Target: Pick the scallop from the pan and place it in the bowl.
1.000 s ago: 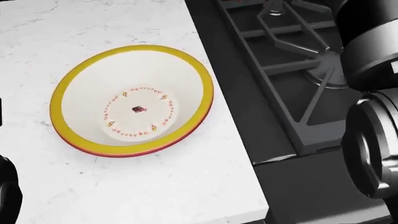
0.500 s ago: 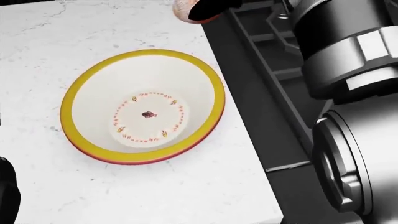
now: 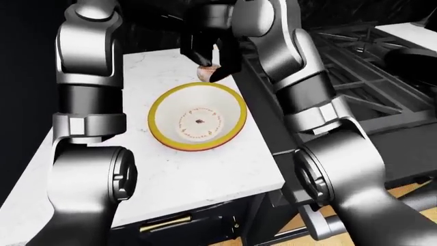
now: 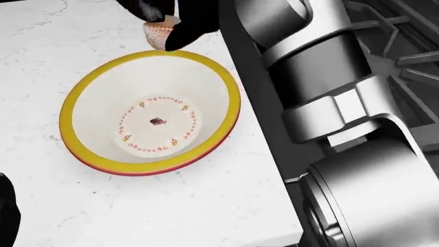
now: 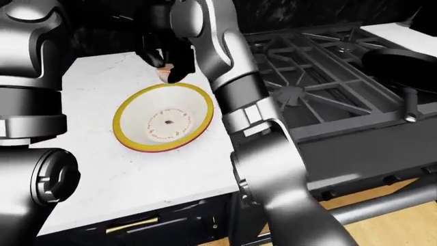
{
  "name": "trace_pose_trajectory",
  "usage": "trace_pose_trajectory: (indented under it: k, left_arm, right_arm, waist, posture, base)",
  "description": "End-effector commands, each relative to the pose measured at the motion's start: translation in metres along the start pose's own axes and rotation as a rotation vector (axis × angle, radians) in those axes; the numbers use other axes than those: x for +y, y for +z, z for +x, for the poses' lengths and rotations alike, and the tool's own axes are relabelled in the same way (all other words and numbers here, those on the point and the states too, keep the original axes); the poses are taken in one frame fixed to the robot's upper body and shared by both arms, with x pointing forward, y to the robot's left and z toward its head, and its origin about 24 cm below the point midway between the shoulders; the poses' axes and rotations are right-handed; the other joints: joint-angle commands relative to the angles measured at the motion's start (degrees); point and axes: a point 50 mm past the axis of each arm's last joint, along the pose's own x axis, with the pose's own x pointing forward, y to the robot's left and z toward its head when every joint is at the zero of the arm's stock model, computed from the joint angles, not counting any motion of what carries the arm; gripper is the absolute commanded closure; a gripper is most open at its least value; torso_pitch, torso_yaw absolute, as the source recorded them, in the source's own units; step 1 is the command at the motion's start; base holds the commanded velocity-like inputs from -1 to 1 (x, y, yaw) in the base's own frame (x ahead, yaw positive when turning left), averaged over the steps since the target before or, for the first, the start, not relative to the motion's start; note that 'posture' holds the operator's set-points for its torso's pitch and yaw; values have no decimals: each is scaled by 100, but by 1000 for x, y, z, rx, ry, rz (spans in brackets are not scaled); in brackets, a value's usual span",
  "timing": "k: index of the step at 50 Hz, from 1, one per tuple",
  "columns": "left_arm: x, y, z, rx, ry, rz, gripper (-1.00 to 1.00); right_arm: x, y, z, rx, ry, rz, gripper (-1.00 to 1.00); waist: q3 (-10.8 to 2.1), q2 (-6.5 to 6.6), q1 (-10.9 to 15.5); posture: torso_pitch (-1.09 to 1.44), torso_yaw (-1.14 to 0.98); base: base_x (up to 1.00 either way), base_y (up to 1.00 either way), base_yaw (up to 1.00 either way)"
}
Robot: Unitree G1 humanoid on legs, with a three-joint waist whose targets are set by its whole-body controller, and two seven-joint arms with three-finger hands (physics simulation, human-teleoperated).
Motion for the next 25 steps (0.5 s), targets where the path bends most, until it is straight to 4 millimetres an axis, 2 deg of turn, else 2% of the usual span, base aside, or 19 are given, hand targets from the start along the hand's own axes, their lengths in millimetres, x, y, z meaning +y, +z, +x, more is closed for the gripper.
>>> trace_pose_trajectory:
  k: [1,14,25]
  left_arm:
    - [8,27,-5,-108,28,-4,-100]
    - [8,24,-6,-105,29,-5,-100]
    - [14,20,-5,-99,38,-6,-100]
  right_arm:
    - [-17,15,-10,-28,-66,-49,100]
    - [-1,37,-2,-55,-35,-95,100]
    - [13,38,10,-44,-3,-156,100]
  waist:
    - [-213,29,-3]
    - [-227,54,-18]
    - [-241,95,-43]
  posture:
    - [0,0]
    - [0,0]
    - [0,0]
  base:
    - [0,0,0]
    - [0,0,0]
    - [0,0,0]
